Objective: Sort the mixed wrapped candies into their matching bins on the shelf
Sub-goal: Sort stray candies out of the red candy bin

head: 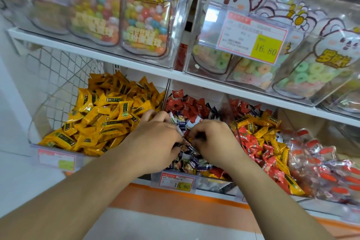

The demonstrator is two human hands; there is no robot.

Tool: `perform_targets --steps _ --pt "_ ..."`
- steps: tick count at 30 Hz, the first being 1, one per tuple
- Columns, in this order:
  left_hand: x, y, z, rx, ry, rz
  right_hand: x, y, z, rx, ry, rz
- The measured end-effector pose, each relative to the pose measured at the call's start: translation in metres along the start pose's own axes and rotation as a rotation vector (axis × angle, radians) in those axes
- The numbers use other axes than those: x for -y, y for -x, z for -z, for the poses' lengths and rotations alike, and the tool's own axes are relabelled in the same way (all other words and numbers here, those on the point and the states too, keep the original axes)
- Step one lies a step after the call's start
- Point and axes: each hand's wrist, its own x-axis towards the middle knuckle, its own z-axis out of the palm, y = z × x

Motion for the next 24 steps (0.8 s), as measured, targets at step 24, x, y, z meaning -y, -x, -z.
perform_targets --steps 24 --pt "0.029 0.029 0.072 -0.437 0.053 0.488 0.024 0.024 0.056 -0.306 -0.644 -0.325"
